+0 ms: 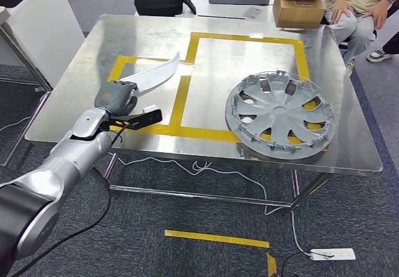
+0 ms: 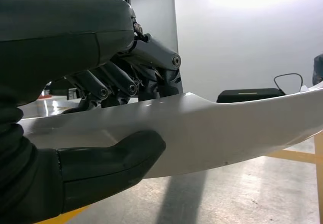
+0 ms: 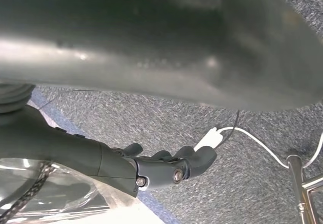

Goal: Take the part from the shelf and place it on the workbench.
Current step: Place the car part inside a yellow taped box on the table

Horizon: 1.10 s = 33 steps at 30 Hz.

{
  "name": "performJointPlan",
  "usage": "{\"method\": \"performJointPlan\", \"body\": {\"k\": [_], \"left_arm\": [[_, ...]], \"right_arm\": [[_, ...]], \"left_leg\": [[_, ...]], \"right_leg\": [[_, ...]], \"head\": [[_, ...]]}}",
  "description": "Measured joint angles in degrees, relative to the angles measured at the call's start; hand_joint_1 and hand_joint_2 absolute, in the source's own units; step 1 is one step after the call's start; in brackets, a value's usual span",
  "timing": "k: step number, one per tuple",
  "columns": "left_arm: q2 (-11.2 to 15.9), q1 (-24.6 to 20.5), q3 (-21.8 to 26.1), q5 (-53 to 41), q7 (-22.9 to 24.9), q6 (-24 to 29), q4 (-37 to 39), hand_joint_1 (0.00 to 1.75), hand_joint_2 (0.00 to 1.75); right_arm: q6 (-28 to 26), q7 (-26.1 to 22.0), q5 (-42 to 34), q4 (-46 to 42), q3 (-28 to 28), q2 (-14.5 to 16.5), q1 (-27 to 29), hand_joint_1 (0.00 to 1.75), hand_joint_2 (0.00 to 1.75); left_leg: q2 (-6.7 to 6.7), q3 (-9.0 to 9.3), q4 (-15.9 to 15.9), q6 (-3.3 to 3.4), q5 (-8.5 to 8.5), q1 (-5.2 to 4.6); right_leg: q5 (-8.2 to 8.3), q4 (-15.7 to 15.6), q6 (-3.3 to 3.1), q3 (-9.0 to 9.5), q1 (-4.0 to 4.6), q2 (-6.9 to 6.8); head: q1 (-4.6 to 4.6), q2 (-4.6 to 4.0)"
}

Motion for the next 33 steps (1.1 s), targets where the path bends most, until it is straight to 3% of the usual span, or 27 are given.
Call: {"method": "performJointPlan", "body": {"k": [33], "left_arm": [[0.1, -0.3, 1.0, -1.7, -0.1, 1.1, 2.8, 1.75, 1.75]], "right_arm": [[0.0, 0.0, 0.3, 0.0, 0.7, 0.0, 0.4, 0.0, 0.0]], "left_leg": [[0.0, 0.0, 0.0, 0.0, 0.0, 0.0]], "right_leg": [[0.0, 0.0, 0.0, 0.01, 0.0, -0.01]], "head": [[0.01, 0.0]]}}
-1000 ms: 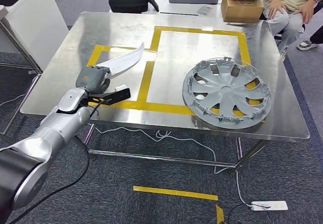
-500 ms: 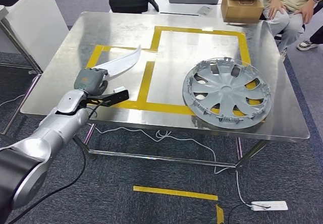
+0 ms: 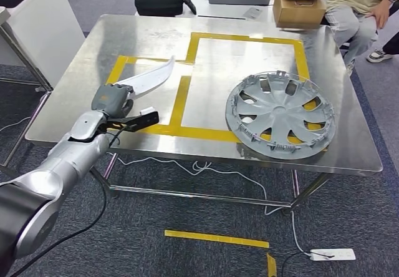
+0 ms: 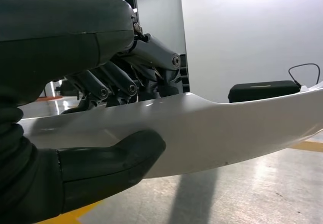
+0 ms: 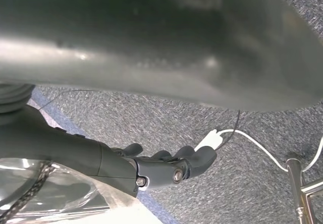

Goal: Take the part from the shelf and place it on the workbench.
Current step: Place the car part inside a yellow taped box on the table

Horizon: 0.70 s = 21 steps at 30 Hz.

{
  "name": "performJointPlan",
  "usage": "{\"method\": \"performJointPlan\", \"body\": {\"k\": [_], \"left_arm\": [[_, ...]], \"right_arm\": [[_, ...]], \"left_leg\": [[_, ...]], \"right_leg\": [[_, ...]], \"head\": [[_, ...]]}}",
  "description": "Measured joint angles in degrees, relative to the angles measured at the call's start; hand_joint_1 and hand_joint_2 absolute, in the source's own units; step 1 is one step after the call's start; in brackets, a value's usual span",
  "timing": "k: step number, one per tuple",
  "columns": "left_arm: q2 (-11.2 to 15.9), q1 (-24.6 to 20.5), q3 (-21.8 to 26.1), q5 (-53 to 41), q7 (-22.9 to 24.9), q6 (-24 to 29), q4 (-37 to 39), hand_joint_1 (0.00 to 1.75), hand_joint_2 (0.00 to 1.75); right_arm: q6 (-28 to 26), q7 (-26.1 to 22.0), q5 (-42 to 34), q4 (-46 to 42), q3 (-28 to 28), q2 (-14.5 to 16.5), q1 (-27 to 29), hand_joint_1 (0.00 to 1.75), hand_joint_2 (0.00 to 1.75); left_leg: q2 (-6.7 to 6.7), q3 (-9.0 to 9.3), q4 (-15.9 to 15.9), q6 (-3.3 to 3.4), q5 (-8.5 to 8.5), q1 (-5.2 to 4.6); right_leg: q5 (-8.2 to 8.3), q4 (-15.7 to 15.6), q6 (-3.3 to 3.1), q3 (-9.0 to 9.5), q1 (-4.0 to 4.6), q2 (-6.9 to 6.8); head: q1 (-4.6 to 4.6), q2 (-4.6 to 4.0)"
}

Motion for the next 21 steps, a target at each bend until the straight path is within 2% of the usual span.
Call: {"method": "performJointPlan", "body": {"k": [7, 15, 18, 21], "left_arm": [[0.0, 0.0, 0.8, 0.9, -2.0, -1.3, 0.0, 1.75, 1.75], [0.1, -0.1, 1.2, 1.7, -3.3, -5.9, 0.0, 1.75, 1.75], [0.2, -0.2, 1.3, 1.4, -2.9, -5.2, 0.0, 1.75, 1.75], [0.2, -0.2, 1.3, 0.2, -1.7, -2.0, 0.0, 1.75, 1.75]], "right_arm": [[0.0, 0.0, 0.1, 0.0, 0.6, 0.0, 0.0, 0.0, 0.0], [0.2, 0.0, 0.2, 0.0, 0.8, 0.0, 0.0, 0.0, 0.0], [0.2, 0.0, 0.2, 0.0, 0.8, 0.0, 0.0, 0.0, 0.0], [0.2, 0.0, 0.2, 0.0, 0.8, 0.0, 0.0, 0.0, 0.0]], "left_leg": [[0.0, 0.0, 0.0, 0.0, 0.0, 0.0], [0.0, 0.0, 0.0, 0.0, 0.0, 0.0], [0.0, 0.0, 0.0, 0.0, 0.0, 0.0], [0.0, 0.01, 0.0, 0.0, 0.0, 0.0]], "right_leg": [[0.0, 0.0, 0.0, 0.0, 0.0, 0.0], [0.0, 0.0, 0.0, 0.01, 0.0, 0.0], [0.0, 0.0, 0.0, 0.01, 0.0, 0.0], [0.0, 0.0, 0.0, 0.01, 0.0, 0.0]], "head": [[0.0, 0.0], [-0.01, 0.0], [0.0, 0.0], [0.0, 0.0]]}}
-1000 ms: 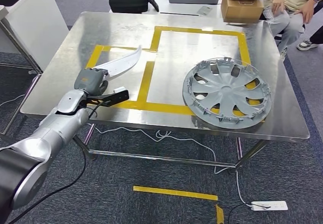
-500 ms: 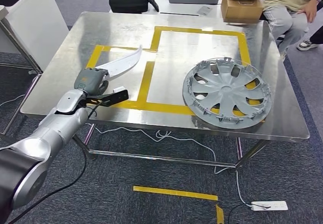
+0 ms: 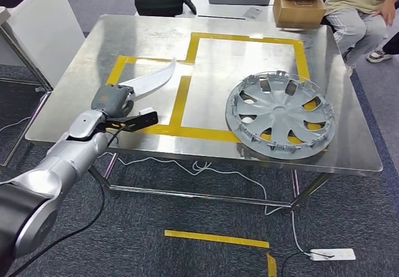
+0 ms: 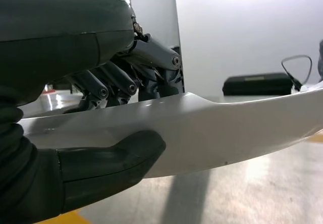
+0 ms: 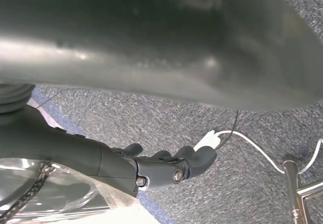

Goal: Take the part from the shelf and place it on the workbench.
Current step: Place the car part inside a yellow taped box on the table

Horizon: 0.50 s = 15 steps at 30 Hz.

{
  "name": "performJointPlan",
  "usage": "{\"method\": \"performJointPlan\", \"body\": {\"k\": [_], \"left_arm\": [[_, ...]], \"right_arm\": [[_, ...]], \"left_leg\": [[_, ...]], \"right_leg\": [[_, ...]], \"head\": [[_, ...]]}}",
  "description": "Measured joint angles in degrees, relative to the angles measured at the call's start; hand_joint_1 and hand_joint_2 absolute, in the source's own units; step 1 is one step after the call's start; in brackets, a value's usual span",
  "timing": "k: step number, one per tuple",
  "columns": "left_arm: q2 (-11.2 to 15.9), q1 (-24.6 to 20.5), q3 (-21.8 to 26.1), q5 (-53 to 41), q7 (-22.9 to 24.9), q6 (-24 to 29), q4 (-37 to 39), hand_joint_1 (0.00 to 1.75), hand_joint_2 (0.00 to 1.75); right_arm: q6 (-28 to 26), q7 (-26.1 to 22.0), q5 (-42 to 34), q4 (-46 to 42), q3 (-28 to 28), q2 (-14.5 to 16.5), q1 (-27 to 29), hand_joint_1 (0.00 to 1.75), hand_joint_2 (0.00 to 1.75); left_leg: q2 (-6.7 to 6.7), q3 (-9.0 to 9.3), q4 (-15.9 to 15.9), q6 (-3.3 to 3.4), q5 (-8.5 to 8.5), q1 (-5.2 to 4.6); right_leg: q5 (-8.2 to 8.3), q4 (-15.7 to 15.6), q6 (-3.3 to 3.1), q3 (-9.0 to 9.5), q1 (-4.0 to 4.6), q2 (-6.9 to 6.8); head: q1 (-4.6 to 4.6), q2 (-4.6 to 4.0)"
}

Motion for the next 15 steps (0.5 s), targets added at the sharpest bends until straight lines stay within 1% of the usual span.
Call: {"method": "performJointPlan", "body": {"k": [4, 15], "left_arm": [[0.0, 0.0, 0.0, -0.6, 0.9, 2.0, 0.0, 1.75, 1.75], [0.1, -0.1, 0.0, -0.8, 1.1, 2.7, 0.0, 1.75, 1.75]], "right_arm": [[0.0, 0.0, 0.0, 0.0, 0.0, 0.0, 0.0, 0.0, 0.0], [0.0, 0.0, 0.1, 0.0, 0.5, 0.1, 0.1, 0.0, 0.0]], "left_leg": [[0.0, 0.0, 0.0, 0.0, 0.0, 0.0], [0.0, 0.0, 0.0, 0.0, 0.0, 0.0]], "right_leg": [[0.0, 0.0, 0.0, 0.0, 0.0, 0.0], [0.0, 0.0, 0.0, 0.0, 0.0, 0.0]], "head": [[-0.01, 0.0], [0.0, 0.0]]}}
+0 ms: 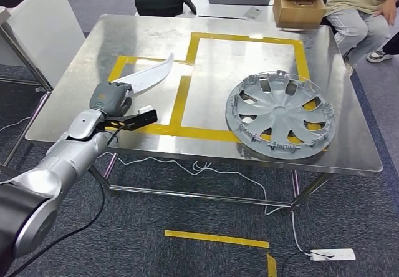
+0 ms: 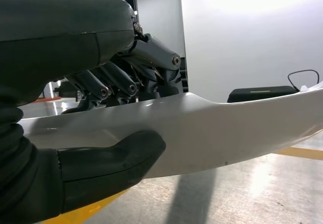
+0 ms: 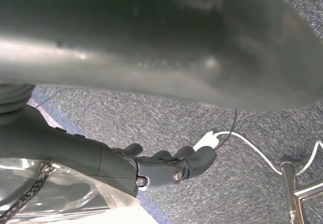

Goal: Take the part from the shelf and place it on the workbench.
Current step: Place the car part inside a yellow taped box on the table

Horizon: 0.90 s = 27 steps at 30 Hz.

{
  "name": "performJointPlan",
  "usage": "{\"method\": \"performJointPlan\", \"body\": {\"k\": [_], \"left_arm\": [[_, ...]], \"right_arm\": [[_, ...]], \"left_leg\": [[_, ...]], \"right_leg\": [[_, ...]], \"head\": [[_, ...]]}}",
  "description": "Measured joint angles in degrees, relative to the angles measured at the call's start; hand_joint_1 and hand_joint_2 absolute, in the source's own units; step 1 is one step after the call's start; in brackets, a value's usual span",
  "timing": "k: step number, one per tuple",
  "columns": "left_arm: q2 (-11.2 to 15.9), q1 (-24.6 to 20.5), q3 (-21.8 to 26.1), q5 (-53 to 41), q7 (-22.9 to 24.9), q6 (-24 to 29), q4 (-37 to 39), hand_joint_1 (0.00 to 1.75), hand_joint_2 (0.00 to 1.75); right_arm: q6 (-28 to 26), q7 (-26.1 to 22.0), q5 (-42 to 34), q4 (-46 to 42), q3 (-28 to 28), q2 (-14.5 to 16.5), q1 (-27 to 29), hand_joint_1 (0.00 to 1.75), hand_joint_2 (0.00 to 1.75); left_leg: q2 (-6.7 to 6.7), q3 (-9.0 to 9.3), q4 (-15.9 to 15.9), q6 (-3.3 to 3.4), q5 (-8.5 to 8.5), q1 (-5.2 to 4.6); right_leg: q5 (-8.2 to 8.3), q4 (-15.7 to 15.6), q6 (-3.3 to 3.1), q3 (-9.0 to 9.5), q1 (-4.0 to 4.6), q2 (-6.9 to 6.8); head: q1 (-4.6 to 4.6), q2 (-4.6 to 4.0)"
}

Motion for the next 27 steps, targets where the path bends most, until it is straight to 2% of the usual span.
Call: {"method": "performJointPlan", "body": {"k": [15, 20, 27], "left_arm": [[1.1, -0.1, 0.8, -2.0, 2.4, 1.8, 0.3, 1.75, 1.75], [0.9, -1.3, 0.8, -3.7, 4.6, 1.2, 0.9, 1.75, 1.75], [0.9, -2.8, 0.8, -4.2, 4.9, 1.3, 1.6, 1.75, 1.75]], "right_arm": [[-0.1, 0.1, 0.0, 0.0, 0.9, 0.0, 0.8, 0.0, 0.0], [0.0, 0.0, 0.2, 0.0, 0.9, 0.0, 1.1, 0.0, 0.0], [0.0, 0.0, 0.3, 0.1, 1.0, 0.0, 1.5, 0.0, 0.0]], "left_leg": [[0.01, 0.0, 0.0, 0.0, 0.0, 0.0], [0.0, 0.0, 0.0, 0.0, 0.0, 0.0], [0.0, 0.0, 0.0, 0.0, 0.0, 0.0]], "right_leg": [[0.0, 0.0, 0.0, -0.01, 0.0, -0.01], [0.0, 0.0, 0.0, 0.0, 0.0, 0.0], [0.01, 0.0, 0.01, 0.0, 0.0, 0.0]], "head": [[-0.01, 0.0], [0.0, 0.0], [-0.01, 0.0]]}}
